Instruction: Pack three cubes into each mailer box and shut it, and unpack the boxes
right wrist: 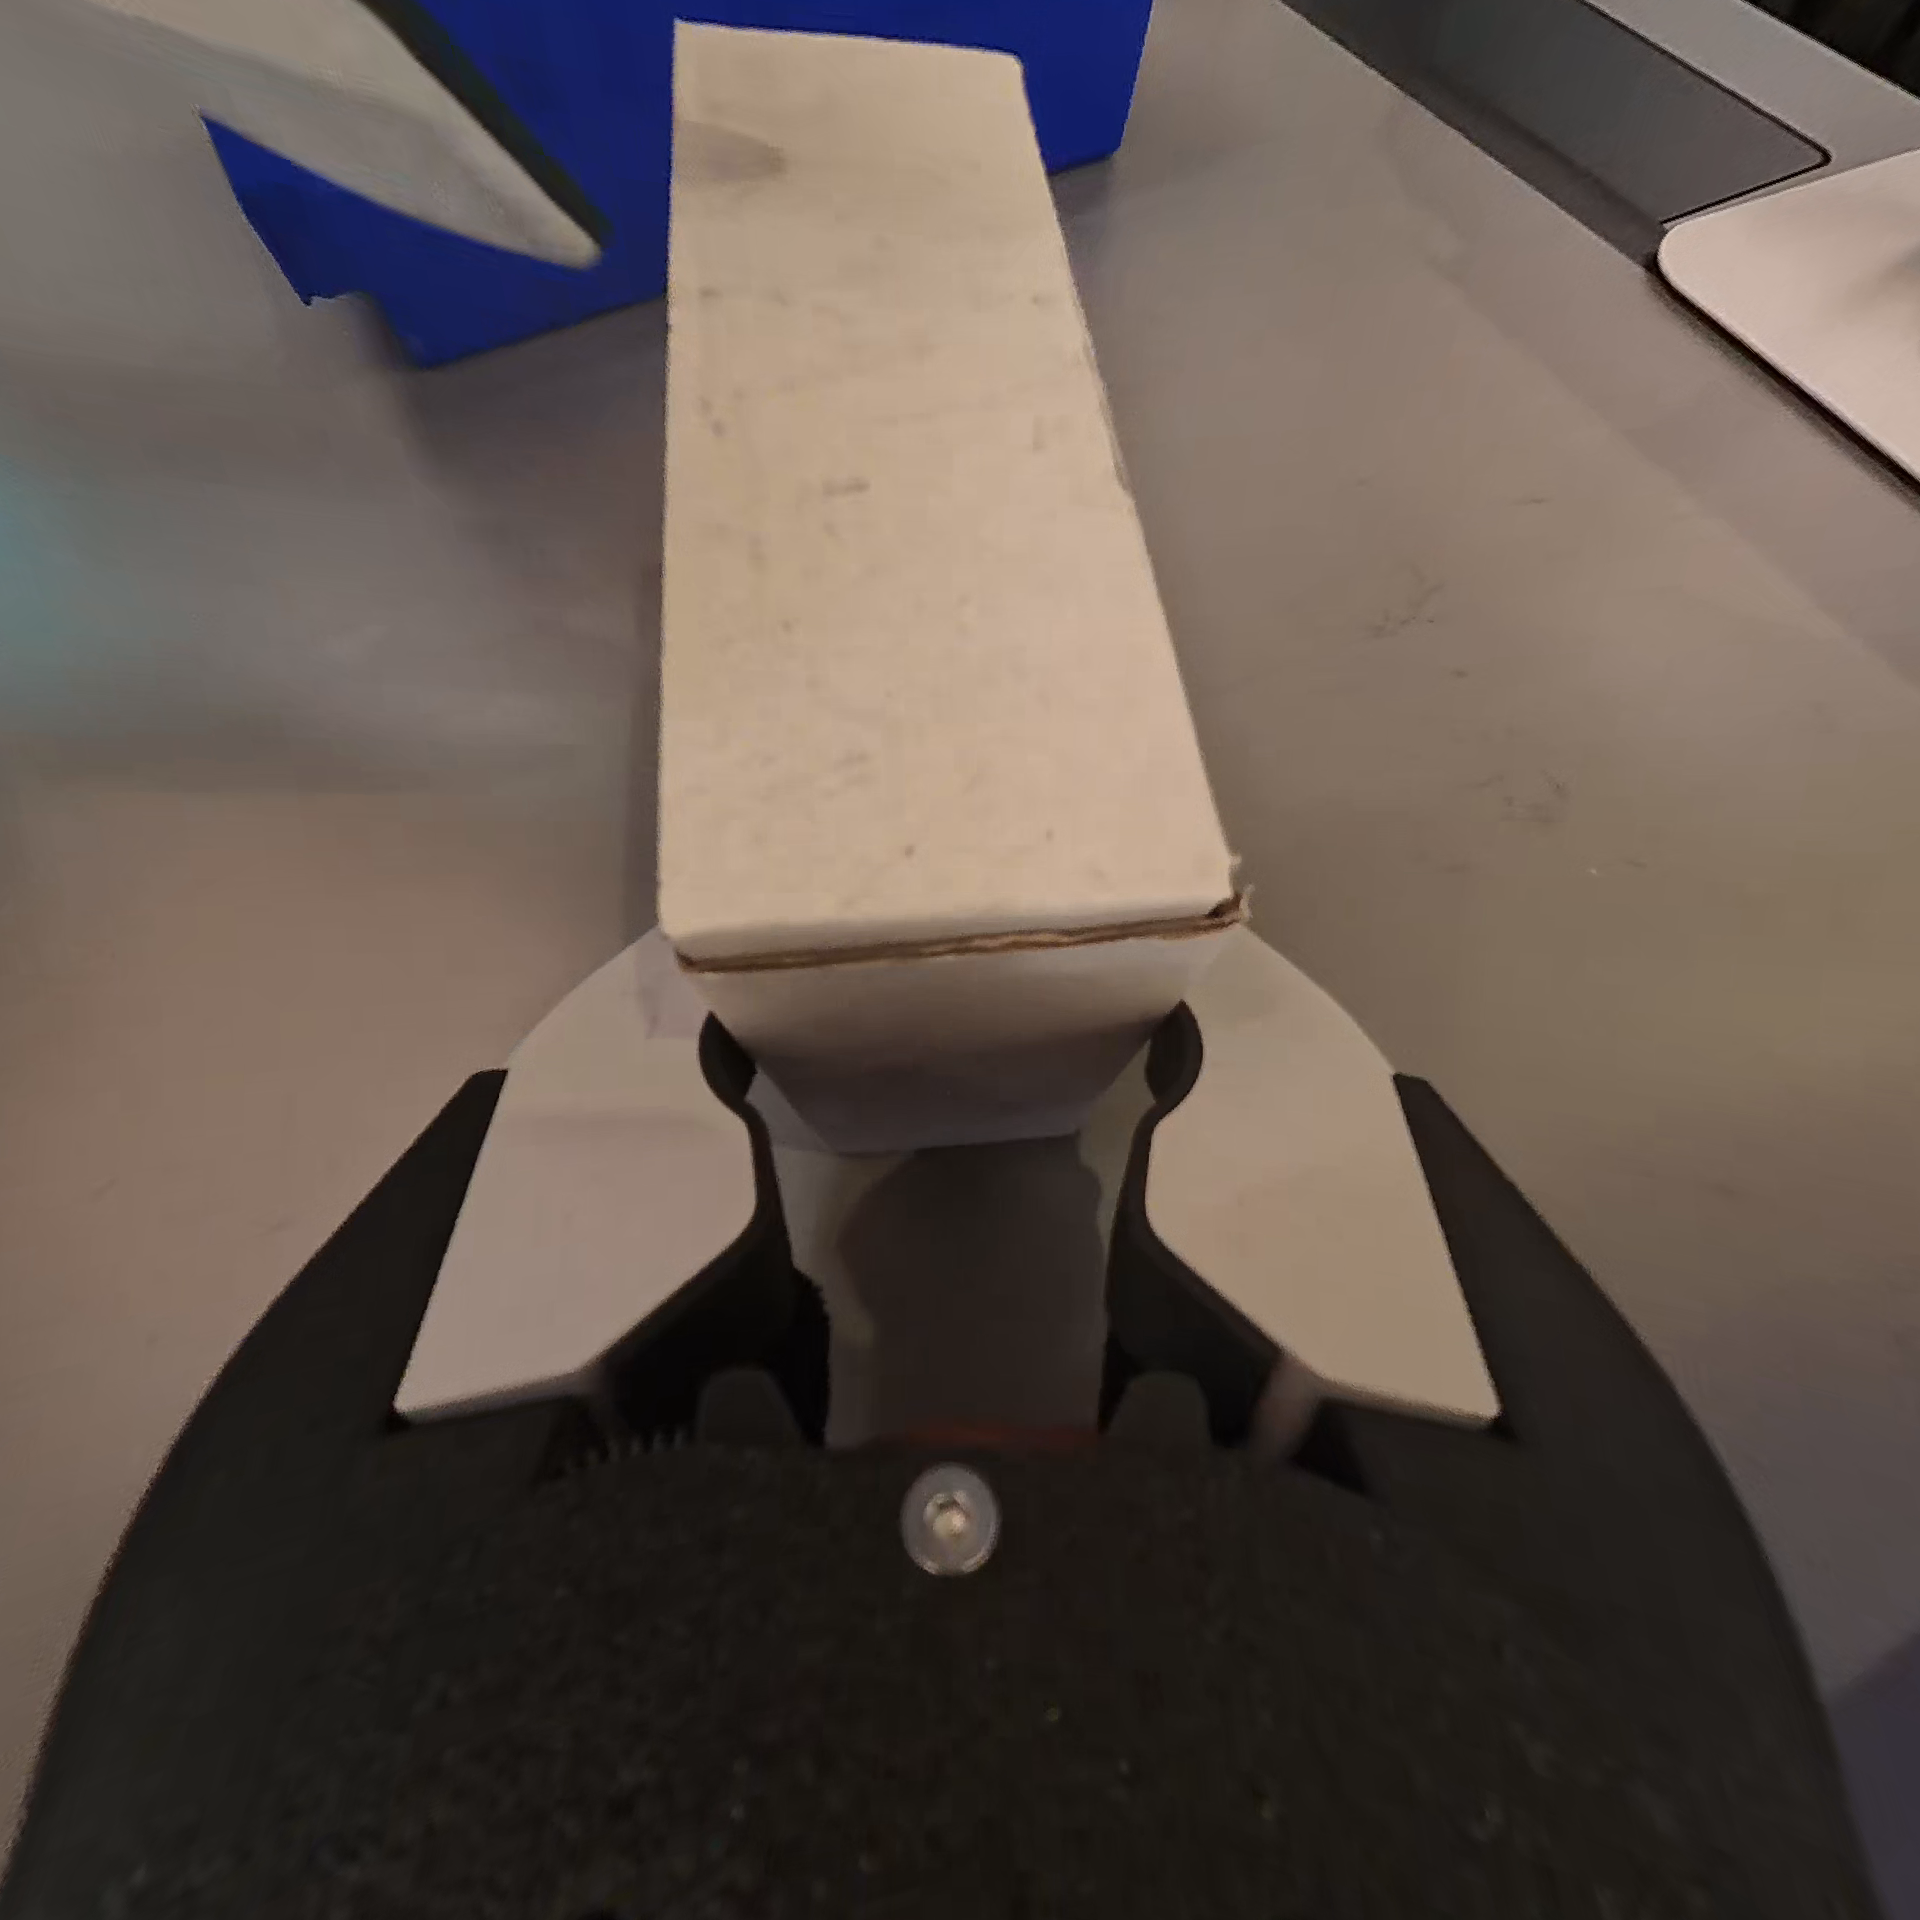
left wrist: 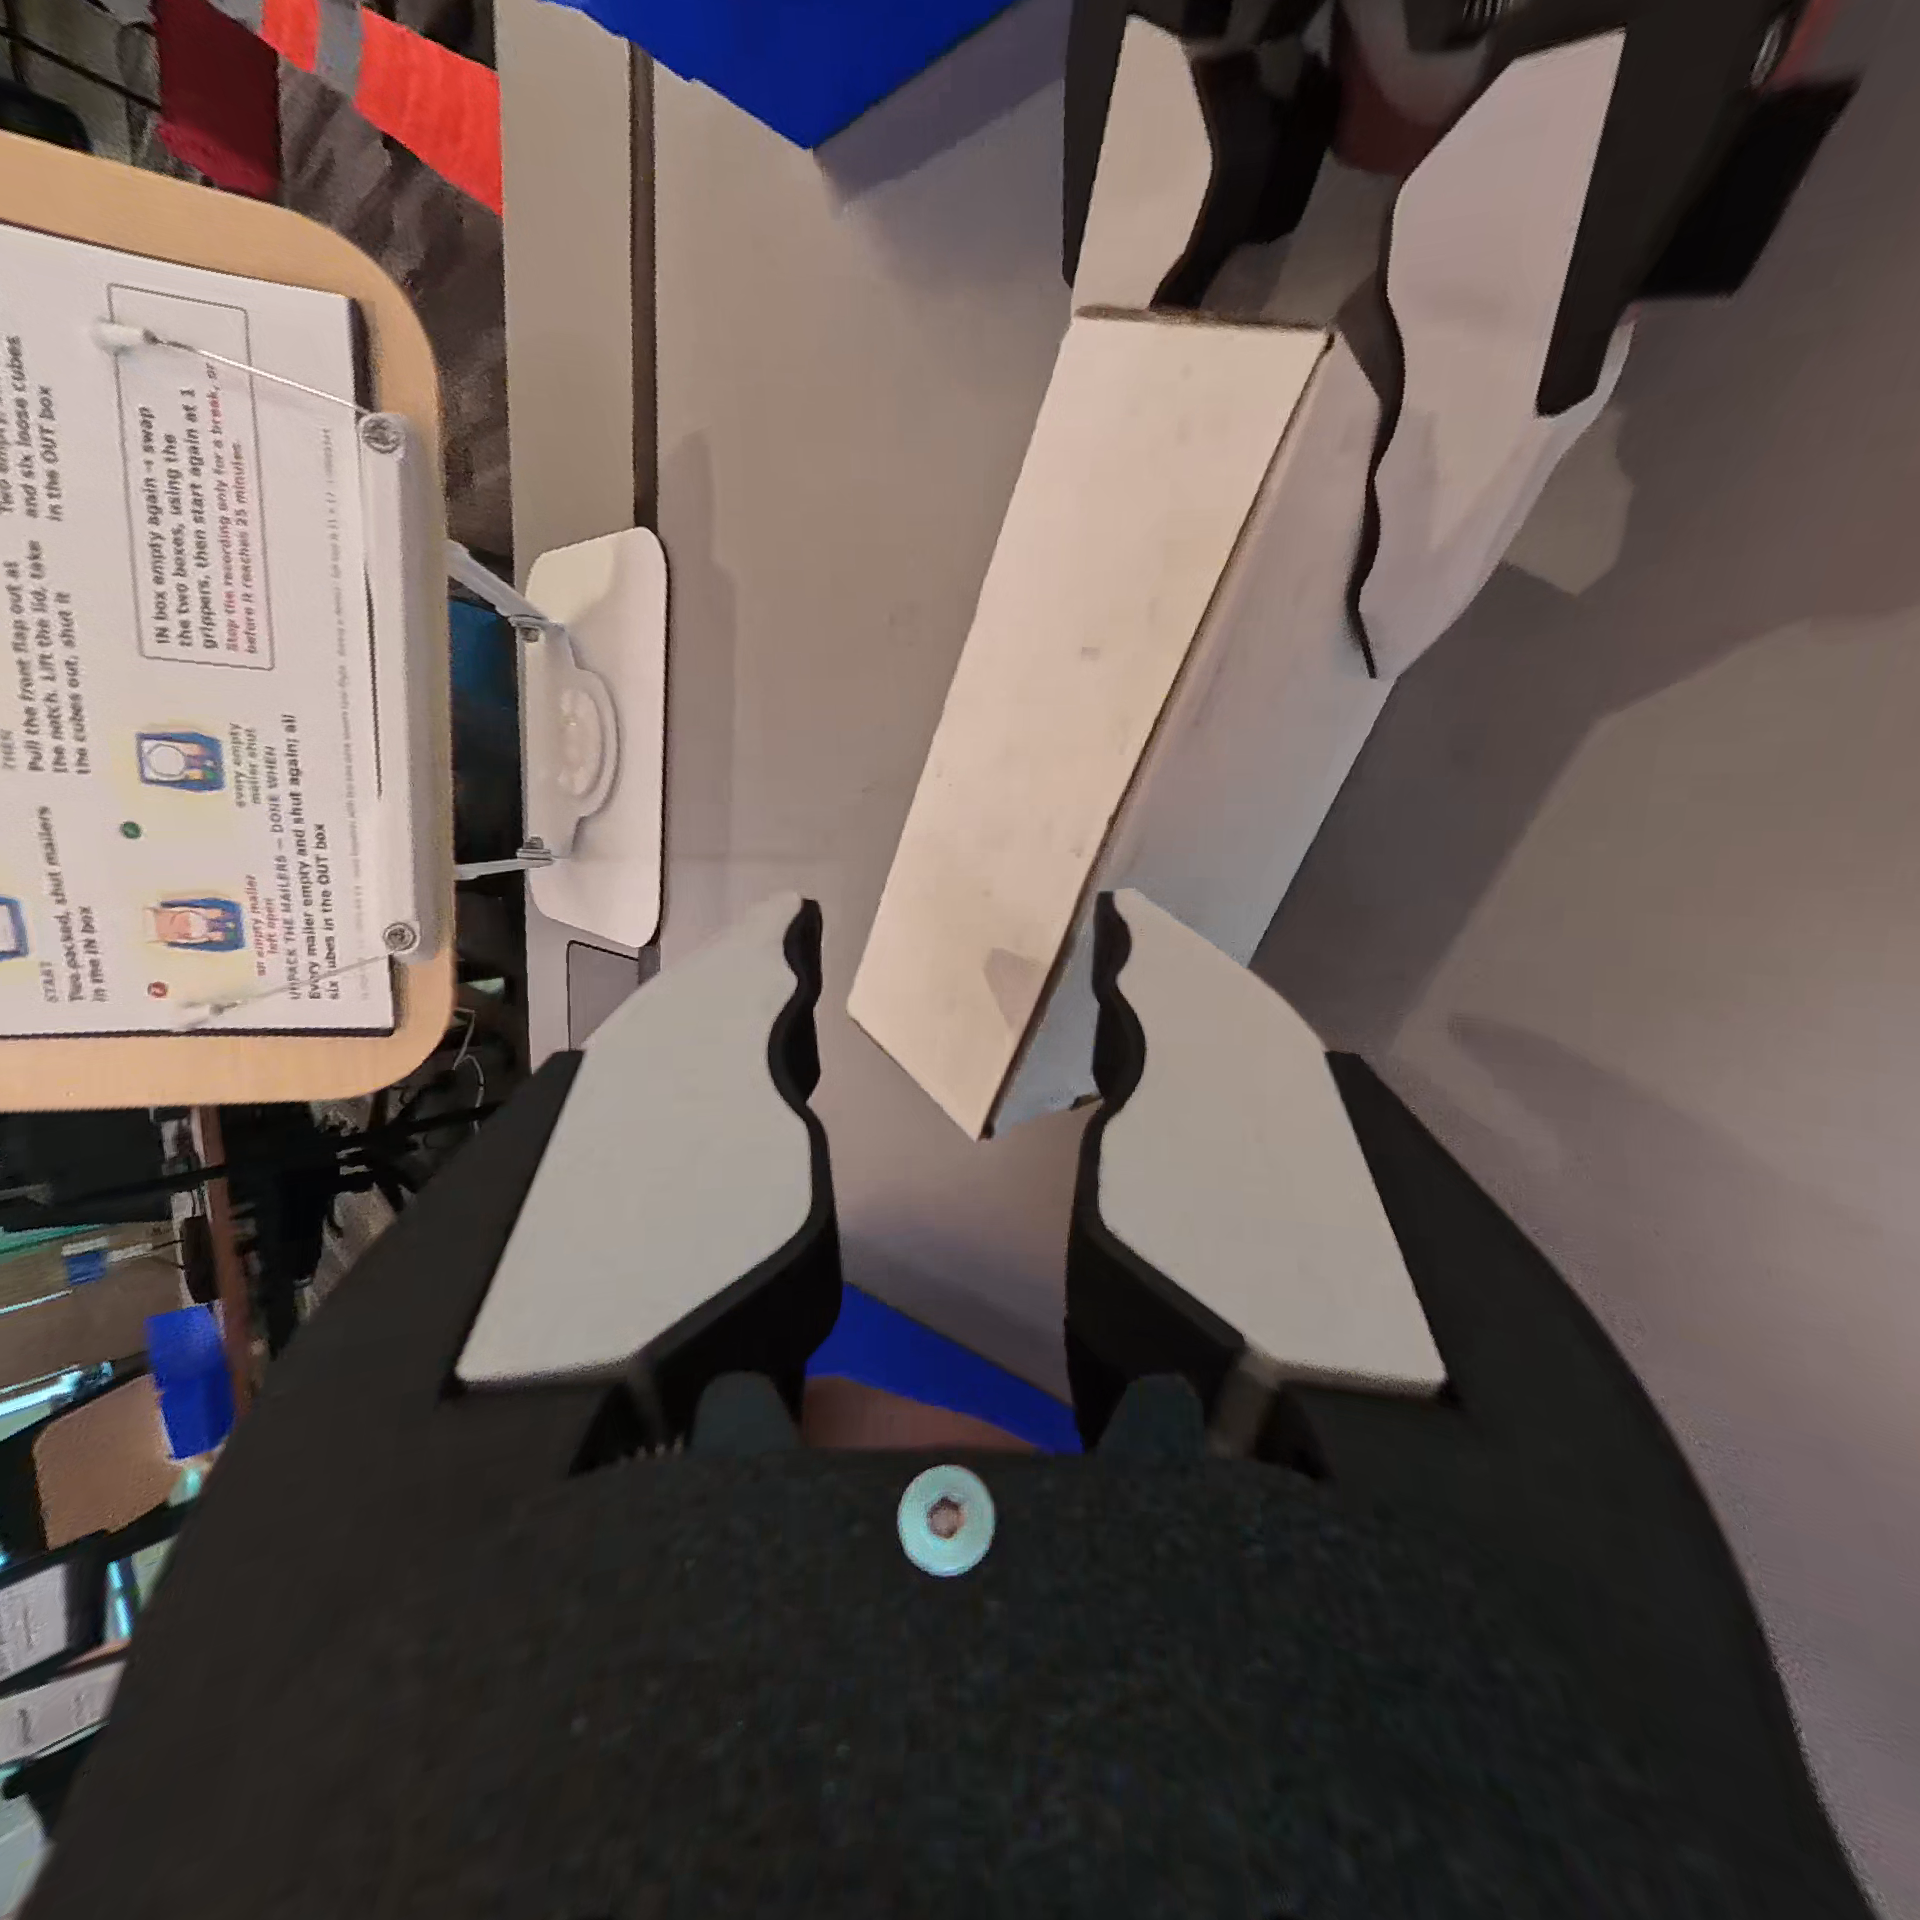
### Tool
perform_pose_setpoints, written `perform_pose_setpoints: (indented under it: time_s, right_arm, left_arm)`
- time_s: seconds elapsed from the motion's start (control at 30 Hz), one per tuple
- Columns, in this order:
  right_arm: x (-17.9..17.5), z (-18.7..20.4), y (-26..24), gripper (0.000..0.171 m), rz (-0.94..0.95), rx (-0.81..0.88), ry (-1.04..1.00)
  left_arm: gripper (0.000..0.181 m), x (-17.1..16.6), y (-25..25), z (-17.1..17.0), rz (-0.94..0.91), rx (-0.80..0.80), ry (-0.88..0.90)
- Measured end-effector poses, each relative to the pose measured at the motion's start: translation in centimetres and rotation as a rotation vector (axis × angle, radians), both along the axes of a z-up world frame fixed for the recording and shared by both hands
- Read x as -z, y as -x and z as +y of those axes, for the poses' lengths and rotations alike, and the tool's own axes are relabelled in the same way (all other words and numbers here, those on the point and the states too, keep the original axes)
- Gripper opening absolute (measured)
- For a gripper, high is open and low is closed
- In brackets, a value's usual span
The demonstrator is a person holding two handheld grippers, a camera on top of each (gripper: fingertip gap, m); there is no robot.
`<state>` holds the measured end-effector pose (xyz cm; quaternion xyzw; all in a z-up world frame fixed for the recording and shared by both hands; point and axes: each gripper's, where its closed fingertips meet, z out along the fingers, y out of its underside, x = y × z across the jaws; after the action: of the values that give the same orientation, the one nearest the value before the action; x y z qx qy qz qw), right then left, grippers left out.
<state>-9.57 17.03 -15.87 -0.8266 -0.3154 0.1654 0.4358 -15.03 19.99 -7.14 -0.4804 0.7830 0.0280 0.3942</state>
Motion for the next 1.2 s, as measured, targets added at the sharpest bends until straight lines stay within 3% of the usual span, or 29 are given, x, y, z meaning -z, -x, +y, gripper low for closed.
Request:
perform_pose_setpoints:
  time_s: [0.27,0.53,0.73,1.2]
  right_arm:
    - [-0.1,-0.1,-0.4,0.074,0.030,0.012,0.005]
    - [-0.1,-0.3,-0.6,0.074,0.025,0.017,0.013]
    - [-0.8,-0.4,-1.3,0.074,0.012,0.029,-0.005]
    - [0.0,-1.4,0.0,0.066,-0.056,-0.051,-0.024]
  left_arm:
    - [0.049,0.9,-1.4,0.0,0.008,0.056,0.029]
    - [0.060,-0.3,-2.3,0.4,0.032,0.109,-0.137]
    - [0.048,-0.4,-2.7,-0.3,-0.025,0.167,-0.353]
    - [0.017,1.0,-2.6,0.3,0.013,0.188,-0.488]
